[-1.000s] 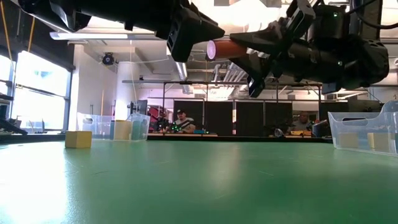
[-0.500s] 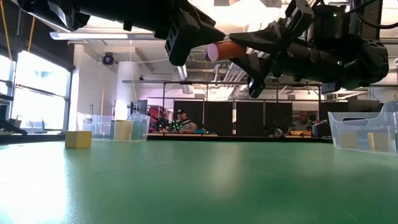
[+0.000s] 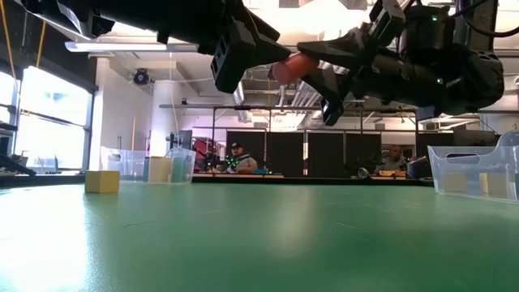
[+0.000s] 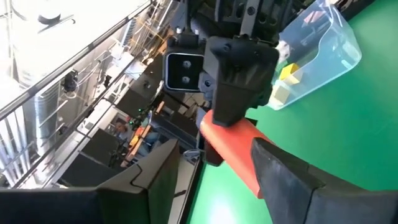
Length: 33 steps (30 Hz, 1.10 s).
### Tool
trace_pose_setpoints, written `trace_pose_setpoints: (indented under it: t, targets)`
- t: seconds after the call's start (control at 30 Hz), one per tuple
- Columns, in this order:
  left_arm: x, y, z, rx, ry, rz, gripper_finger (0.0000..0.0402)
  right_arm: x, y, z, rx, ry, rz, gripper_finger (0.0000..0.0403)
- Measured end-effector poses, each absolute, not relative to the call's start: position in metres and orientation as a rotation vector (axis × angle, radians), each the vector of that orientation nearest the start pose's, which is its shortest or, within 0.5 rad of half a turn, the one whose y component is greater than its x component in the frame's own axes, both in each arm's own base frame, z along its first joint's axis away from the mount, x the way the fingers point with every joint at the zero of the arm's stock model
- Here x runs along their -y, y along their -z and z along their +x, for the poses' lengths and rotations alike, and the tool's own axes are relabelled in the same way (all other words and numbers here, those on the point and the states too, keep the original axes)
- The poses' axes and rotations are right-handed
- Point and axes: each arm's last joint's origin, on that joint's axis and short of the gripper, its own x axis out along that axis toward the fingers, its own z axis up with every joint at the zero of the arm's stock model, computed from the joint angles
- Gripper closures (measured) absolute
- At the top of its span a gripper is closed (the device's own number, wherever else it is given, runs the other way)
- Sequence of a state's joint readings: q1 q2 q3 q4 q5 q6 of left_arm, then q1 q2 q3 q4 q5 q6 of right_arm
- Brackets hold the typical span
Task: Sort blocks by size
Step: Put the red cylindrical block into the top transparent bin
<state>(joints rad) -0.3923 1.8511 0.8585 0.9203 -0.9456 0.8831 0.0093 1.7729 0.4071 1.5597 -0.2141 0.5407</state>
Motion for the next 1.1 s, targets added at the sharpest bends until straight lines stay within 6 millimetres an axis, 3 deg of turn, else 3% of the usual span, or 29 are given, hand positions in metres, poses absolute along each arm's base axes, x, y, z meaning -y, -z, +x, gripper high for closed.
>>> trace_pose_setpoints:
  t: [0.43,0.87,1.1]
  targets:
    - [0.1170,-0.1795,0.3431,-0.287,-0.491,0.903,0.0211,-0.0096,-0.1567,0.2792,0.138,-0.301,0.509,0.0277]
    - [0.1142,-0.1726,0.3407,-0.371,-0.573,0.940,0.0212,-0.0016,-0.1626,0.2807,0.257,-0.025,0.647,0.0277]
    - [0.1132,-0.1747,0.3406,-0.368,-0.604,0.906,0.0212,-0.0014,-0.1623,0.2818,0.263,-0.008,0.677,0.0277]
